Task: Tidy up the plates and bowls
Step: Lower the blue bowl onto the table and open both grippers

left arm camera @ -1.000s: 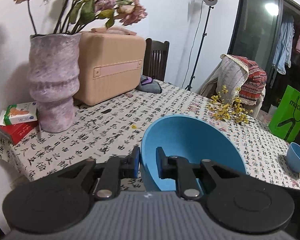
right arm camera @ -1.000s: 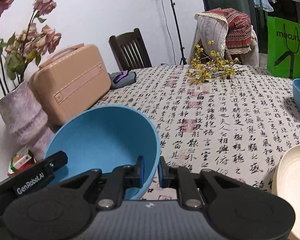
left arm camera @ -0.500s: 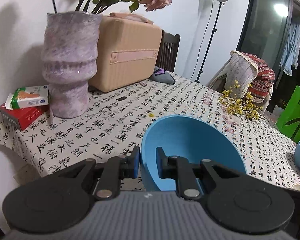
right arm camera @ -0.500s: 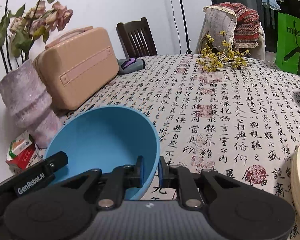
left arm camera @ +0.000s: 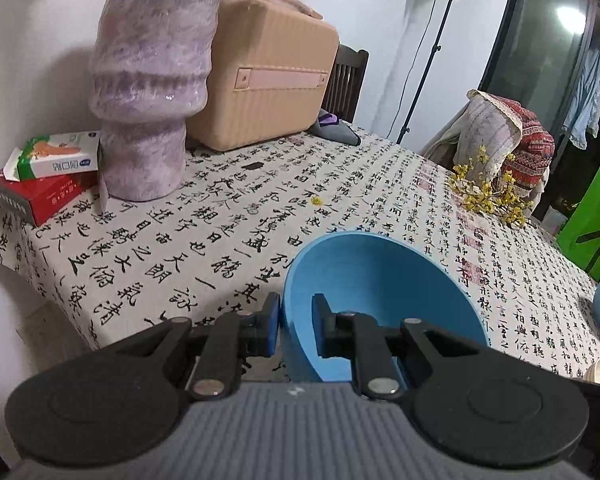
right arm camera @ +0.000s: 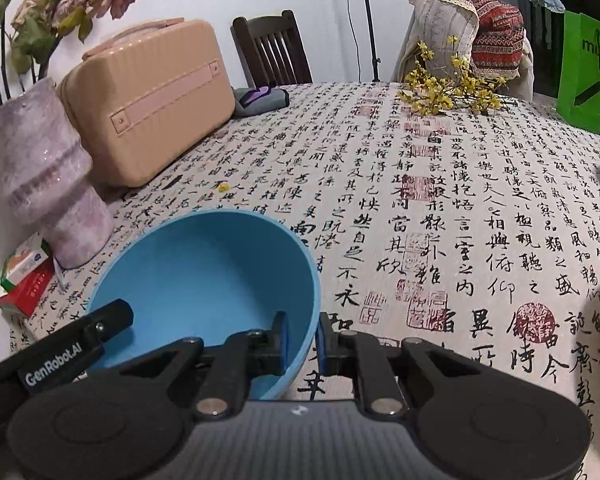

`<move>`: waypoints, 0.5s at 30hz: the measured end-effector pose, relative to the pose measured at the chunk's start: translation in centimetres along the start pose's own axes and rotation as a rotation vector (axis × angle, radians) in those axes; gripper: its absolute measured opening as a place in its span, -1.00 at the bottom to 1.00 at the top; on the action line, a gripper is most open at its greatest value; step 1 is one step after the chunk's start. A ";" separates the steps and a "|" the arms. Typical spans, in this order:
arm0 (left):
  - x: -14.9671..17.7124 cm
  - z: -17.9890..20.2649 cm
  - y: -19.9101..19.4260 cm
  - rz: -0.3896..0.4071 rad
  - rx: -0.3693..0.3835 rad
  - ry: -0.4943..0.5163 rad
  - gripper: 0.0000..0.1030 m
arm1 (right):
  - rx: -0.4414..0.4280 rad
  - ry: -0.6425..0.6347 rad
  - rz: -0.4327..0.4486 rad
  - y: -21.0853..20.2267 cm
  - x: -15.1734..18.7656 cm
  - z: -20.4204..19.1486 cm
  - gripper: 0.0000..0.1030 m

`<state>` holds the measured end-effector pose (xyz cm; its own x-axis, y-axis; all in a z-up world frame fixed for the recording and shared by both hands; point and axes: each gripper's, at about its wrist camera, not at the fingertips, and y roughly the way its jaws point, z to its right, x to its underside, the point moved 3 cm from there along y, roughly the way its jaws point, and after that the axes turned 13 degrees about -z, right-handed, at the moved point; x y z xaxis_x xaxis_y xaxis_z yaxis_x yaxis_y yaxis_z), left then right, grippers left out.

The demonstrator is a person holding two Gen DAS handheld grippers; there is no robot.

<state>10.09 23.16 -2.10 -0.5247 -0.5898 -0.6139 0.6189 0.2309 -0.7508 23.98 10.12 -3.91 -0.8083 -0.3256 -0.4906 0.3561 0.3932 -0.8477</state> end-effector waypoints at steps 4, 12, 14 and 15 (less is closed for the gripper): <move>0.1 -0.1 0.3 0.003 0.007 0.001 -0.66 | 0.008 -0.001 0.005 0.2 0.1 -0.1 -0.74; 0.5 -0.1 0.4 0.003 0.020 0.008 -0.63 | 0.005 -0.005 0.020 0.0 0.1 0.0 -0.67; 0.5 -0.1 0.2 0.008 0.028 0.008 -0.57 | -0.003 0.003 0.024 -0.1 0.2 0.1 -0.65; 0.5 -0.1 0.0 0.014 0.028 0.011 -0.51 | -0.005 0.004 0.031 -0.2 0.2 0.1 -0.61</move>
<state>9.80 22.91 -2.47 -0.5220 -0.5779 -0.6273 0.6422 0.2178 -0.7350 23.76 9.87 -3.87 -0.7988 -0.3102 -0.5155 0.3782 0.4074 -0.8313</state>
